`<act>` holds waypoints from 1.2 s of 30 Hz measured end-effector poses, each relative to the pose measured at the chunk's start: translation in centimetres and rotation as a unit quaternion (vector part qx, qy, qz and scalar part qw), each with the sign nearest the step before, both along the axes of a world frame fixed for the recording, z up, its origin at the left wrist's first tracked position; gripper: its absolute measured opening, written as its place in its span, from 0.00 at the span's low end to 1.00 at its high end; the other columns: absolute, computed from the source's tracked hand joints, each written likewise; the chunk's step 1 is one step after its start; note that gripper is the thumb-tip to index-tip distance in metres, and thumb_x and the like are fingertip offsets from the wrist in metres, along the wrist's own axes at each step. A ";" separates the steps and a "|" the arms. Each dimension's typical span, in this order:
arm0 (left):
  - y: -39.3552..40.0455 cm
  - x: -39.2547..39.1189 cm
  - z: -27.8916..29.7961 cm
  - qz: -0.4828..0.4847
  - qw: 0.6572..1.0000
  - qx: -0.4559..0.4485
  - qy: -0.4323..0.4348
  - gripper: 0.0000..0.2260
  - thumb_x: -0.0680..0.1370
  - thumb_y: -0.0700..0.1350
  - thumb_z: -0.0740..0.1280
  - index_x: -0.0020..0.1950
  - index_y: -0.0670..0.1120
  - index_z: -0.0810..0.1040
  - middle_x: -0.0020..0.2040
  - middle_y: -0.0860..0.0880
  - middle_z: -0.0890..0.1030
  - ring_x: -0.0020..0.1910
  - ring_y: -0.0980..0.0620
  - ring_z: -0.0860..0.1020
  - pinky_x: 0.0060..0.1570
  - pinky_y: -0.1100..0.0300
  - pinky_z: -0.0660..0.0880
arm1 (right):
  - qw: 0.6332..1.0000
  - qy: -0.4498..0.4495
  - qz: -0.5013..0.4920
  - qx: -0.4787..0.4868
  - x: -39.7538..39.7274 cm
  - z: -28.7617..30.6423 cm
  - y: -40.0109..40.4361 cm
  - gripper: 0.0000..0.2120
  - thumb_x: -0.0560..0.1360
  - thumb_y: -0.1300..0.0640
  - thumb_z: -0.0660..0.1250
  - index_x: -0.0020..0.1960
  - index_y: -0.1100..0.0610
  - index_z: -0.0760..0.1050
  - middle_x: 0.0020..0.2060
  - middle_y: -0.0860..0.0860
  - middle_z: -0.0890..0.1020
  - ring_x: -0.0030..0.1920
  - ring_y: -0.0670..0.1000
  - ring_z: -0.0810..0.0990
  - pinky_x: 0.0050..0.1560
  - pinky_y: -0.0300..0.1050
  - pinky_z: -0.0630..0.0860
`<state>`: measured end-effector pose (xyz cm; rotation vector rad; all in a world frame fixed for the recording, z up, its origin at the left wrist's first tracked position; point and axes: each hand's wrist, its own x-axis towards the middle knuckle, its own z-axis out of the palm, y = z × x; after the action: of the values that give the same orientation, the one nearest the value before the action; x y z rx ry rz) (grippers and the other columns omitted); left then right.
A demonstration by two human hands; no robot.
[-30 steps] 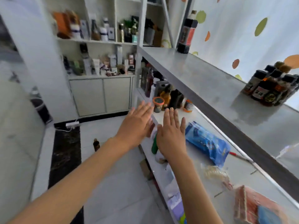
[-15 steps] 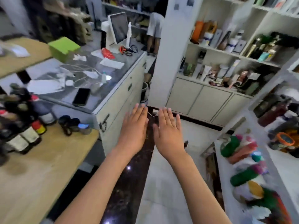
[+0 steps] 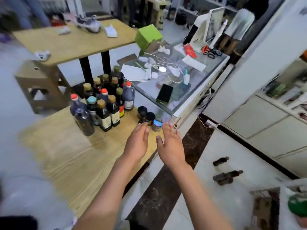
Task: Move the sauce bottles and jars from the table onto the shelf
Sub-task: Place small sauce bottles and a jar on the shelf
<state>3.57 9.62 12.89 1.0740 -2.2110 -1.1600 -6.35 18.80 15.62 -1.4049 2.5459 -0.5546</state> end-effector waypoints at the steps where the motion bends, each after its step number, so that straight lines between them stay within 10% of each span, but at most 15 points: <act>1: -0.6 0.6 -0.5 0.011 1.000 0.012 0.000 0.18 0.84 0.45 0.54 0.72 0.41 0.69 0.71 0.44 0.71 0.72 0.47 0.67 0.66 0.65 0.59 | 1.000 -0.011 -0.003 0.002 0.1 -0.8 -0.8 0.27 0.82 0.52 0.58 0.79 0.57 0.57 0.78 0.52 0.60 0.79 0.49 0.52 0.79 0.48 0.44; 18: -11.6 -7.1 -6.4 0.087 0.980 0.163 -0.079 0.16 0.82 0.45 0.59 0.71 0.46 0.71 0.67 0.47 0.74 0.65 0.49 0.73 0.63 0.56 0.70 | 0.942 -0.253 -0.218 0.005 -10.6 -13.8 -12.6 0.22 0.79 0.56 0.64 0.71 0.59 0.68 0.65 0.60 0.74 0.64 0.61 0.73 0.60 0.53 0.73; 25: -16.2 -14.4 -10.6 0.074 0.976 0.149 -0.143 0.24 0.72 0.35 0.69 0.68 0.43 0.72 0.62 0.41 0.76 0.62 0.42 0.75 0.63 0.49 0.71 | 0.907 -0.293 -0.279 0.117 -14.9 -18.7 -15.8 0.36 0.75 0.50 0.68 0.75 0.60 0.55 0.70 0.61 0.66 0.64 0.66 0.74 0.56 0.58 0.77; 36: -18.2 -15.4 -11.9 0.076 0.973 0.095 -0.196 0.15 0.67 0.36 0.71 0.50 0.49 0.76 0.48 0.46 0.82 0.49 0.43 0.79 0.49 0.52 0.75 | 0.868 -0.355 -0.347 -0.007 -14.7 -20.7 -16.2 0.30 0.73 0.54 0.75 0.69 0.61 0.66 0.60 0.59 0.77 0.59 0.60 0.76 0.49 0.48 0.71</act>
<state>-11.83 -8.55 1.03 1.6447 -2.2811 -1.1925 -21.00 2.63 -5.11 -0.1259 2.3031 -0.9674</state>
